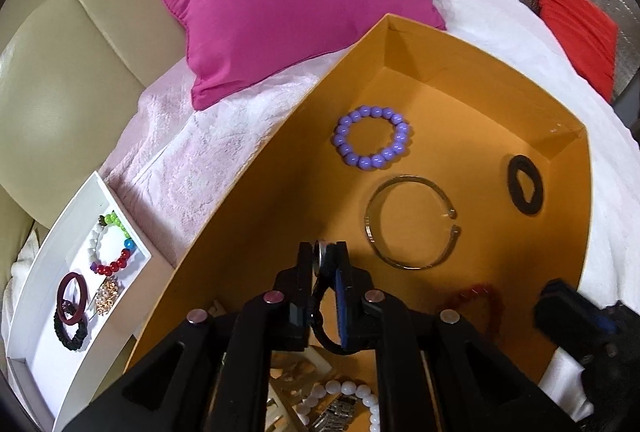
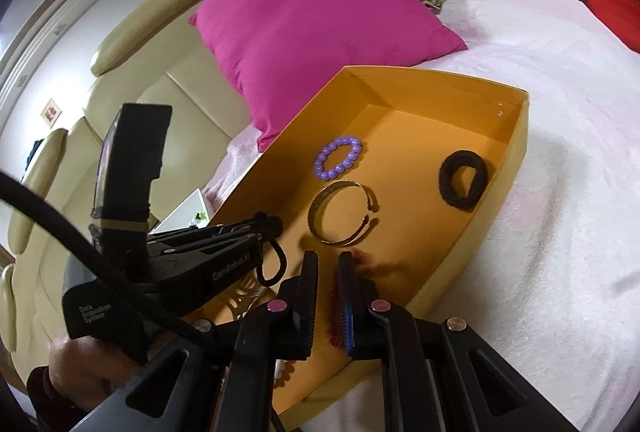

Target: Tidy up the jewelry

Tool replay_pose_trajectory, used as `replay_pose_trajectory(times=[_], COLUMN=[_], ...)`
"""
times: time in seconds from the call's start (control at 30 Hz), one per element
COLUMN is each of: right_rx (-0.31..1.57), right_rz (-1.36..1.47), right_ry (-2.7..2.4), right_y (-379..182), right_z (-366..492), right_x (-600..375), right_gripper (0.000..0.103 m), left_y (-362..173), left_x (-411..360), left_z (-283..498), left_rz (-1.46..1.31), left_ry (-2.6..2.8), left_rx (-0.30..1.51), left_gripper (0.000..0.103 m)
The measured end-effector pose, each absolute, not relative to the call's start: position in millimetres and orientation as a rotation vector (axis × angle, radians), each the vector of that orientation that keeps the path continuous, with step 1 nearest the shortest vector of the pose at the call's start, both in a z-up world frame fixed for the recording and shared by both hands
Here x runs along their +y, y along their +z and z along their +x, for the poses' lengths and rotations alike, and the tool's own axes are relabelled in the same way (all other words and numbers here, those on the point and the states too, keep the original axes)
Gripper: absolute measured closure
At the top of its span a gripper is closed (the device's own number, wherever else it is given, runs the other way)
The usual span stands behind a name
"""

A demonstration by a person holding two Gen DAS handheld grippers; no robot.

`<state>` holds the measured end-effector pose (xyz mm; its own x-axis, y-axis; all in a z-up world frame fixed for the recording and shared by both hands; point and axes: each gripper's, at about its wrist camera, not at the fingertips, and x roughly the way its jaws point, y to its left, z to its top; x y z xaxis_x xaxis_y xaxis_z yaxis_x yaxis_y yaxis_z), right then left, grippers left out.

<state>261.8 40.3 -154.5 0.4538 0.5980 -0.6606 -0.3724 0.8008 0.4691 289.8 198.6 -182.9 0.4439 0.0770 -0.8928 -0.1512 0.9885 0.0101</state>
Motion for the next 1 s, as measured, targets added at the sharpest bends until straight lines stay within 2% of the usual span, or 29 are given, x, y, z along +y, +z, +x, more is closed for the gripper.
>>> replay_pose_trajectory(times=[0.27, 0.33, 0.4, 0.5, 0.57, 0.63, 0.67, 0.7, 0.73, 1.0], right_rx=[0.879, 0.872, 0.867, 0.868, 0.882, 0.892, 0.889, 0.883, 0.869, 0.843], right_rz=[0.315, 0.323, 0.328, 0.329, 0.332, 0.336, 0.336, 0.336, 0.333, 0.310], right_ry=[0.577, 0.573, 0.571, 0.574, 0.574, 0.576, 0.575, 0.572, 0.572, 0.576], right_y=[-143.7, -141.2, -138.3, -134.8, -134.3, -134.2, -133.2, -132.2, -129.9, -124.2], right_z=[264.0, 264.5, 263.8, 262.8, 262.6, 262.4, 261.4, 260.2, 258.1, 249.4], right_x=[19.7, 15.2, 11.6, 7.3, 5.2, 4.1, 2.8, 1.6, 0.2, -5.1], right_gripper=[0.091, 0.091, 0.091, 0.091, 0.086, 0.066, 0.061, 0.051, 0.048, 0.048], left_y=[-177.9, -171.7, -163.5, -147.6, -139.3, -128.5, -124.0, -121.2, -118.2, -100.9], left_x=[203.8, 202.8, 202.0, 201.3, 199.5, 197.5, 195.6, 194.1, 192.6, 185.5], left_z=[288.4, 284.9, 280.5, 270.3, 264.9, 255.4, 250.5, 247.2, 243.3, 213.4], left_rz=[-0.080, -0.068, -0.053, -0.024, -0.009, 0.011, 0.023, 0.031, 0.038, 0.074], left_ry=[0.164, 0.170, 0.180, 0.207, 0.226, 0.251, 0.256, 0.255, 0.255, 0.324], left_rx=[1.076, 1.054, 1.029, 0.975, 0.956, 0.918, 0.902, 0.894, 0.887, 0.833], left_gripper=[0.076, 0.070, 0.054, 0.049, 0.038, 0.034, 0.031, 0.029, 0.028, 0.028])
